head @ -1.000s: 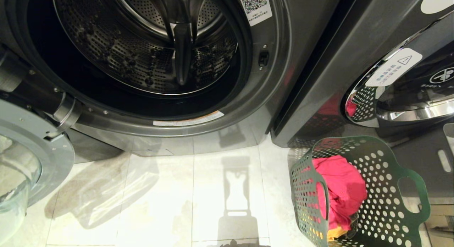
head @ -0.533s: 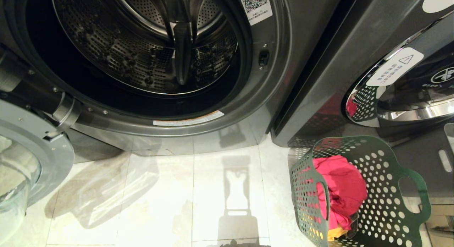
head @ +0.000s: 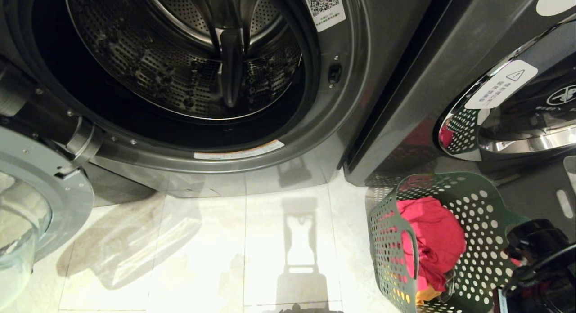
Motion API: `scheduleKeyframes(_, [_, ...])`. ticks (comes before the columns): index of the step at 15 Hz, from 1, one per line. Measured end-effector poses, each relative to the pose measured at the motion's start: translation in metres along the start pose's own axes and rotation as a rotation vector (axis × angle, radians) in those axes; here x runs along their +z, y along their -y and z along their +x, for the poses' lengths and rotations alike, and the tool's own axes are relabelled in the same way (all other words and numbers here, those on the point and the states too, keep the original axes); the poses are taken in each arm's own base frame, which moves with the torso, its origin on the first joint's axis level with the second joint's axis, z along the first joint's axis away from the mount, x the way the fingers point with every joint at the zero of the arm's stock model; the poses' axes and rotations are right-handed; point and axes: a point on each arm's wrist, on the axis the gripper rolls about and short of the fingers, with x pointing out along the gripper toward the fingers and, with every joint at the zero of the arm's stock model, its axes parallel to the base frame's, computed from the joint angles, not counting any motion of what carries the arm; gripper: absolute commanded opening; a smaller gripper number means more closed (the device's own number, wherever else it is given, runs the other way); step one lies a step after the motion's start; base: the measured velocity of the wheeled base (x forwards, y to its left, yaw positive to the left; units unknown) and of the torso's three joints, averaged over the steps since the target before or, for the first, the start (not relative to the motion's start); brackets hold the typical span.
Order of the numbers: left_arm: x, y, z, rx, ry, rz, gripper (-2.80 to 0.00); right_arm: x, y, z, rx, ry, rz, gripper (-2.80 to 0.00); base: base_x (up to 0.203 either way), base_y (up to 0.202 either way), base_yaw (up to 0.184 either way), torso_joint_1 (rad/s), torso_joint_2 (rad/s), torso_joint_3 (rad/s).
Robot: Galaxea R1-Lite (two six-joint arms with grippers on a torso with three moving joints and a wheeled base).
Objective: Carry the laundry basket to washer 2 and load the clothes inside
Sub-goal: Place the clothes into the washing machine
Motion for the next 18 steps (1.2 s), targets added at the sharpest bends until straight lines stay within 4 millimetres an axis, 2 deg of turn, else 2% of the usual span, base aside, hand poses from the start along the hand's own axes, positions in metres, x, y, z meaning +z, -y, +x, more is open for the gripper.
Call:
scheduleKeyframes(4, [0.000,0.000,0.000,0.000,0.000,0.000,-2.80,0.062,-0.003,0.052,0.159,0.042,-0.166,0.00,0.000,0.000,0.000,0.000,0.00,0.000])
scheduleKeyframes(6, [0.000,0.000,0.000,0.000,0.000,0.000,-2.80,0.085,-0.001,0.072,0.210,0.052,-0.246,0.00,0.000,0.000,0.000,0.000,0.00,0.000])
scheduleKeyframes(13, [0.000,0.000,0.000,0.000,0.000,0.000,-2.80,0.122,-0.008,0.137,0.280,0.046,-0.343,0.00,0.000,0.000,0.000,0.000,0.00,0.000])
scheduleKeyframes(18, [0.000,0.000,0.000,0.000,0.000,0.000,-2.80,0.132,-0.012,0.171,0.278,0.155,-0.470,0.00,0.000,0.000,0.000,0.000,0.00,0.000])
